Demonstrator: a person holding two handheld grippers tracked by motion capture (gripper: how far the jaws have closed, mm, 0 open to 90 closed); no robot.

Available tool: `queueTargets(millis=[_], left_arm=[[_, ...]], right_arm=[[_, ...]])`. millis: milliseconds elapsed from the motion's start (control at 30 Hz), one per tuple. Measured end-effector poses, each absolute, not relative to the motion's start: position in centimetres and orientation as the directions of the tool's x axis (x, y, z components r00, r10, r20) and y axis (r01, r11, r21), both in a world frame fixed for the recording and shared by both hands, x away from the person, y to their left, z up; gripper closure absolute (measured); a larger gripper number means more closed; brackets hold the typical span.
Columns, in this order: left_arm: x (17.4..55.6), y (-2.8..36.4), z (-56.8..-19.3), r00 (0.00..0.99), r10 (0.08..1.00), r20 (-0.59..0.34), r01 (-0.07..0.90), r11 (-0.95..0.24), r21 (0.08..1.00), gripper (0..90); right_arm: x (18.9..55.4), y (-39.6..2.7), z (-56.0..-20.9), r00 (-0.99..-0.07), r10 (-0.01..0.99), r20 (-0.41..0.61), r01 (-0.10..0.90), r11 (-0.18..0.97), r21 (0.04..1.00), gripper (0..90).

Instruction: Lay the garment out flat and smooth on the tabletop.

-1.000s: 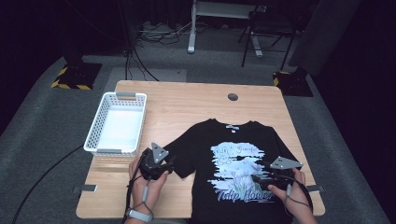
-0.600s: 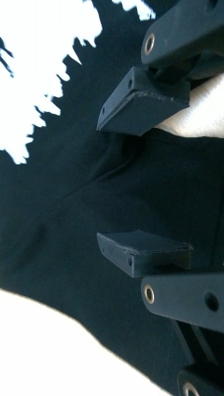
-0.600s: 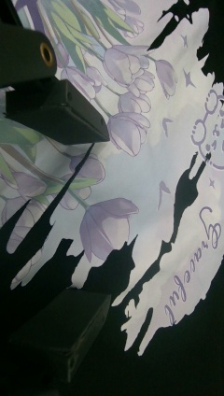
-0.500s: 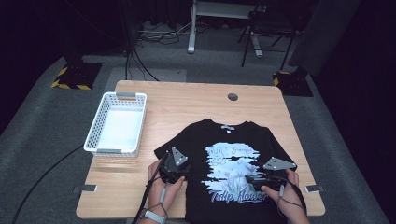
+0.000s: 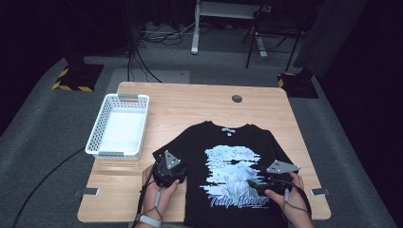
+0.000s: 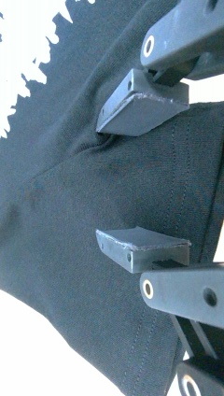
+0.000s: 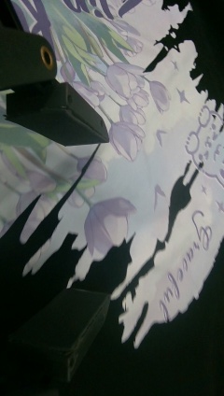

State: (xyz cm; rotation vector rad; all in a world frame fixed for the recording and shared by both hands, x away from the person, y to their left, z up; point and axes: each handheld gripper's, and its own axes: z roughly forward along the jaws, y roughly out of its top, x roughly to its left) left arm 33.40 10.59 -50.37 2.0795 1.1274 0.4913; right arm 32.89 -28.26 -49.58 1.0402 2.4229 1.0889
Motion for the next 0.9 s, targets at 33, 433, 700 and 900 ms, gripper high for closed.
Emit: queueTargets(millis=[33, 433, 700, 900], left_arm=[[33.5, 10.7, -50.4, 0.551, 0.835, -0.002, 0.566, -0.371, 0.736, 41.7], [34.1, 12.1, -50.4, 0.54, 0.842, -0.004, 0.572, -0.363, 0.736, 42.1], [34.1, 12.6, -50.4, 0.538, 0.843, -0.006, 0.573, -0.361, 0.736, 42.3], [34.1, 12.6, -50.4, 0.538, 0.843, -0.006, 0.573, -0.361, 0.736, 42.3]], right_arm=[[32.9, -28.6, -49.3, -0.693, 0.72, 0.029, 0.498, 0.45, 0.742, 19.1], [33.5, -34.0, -47.0, -0.599, 0.801, -0.003, 0.524, 0.395, 0.754, 21.6], [34.5, -37.0, -47.1, -0.512, 0.859, -0.016, 0.562, 0.348, 0.751, 24.3], [35.3, -37.8, -48.0, -0.498, 0.867, -0.025, 0.591, 0.36, 0.722, 28.2]])
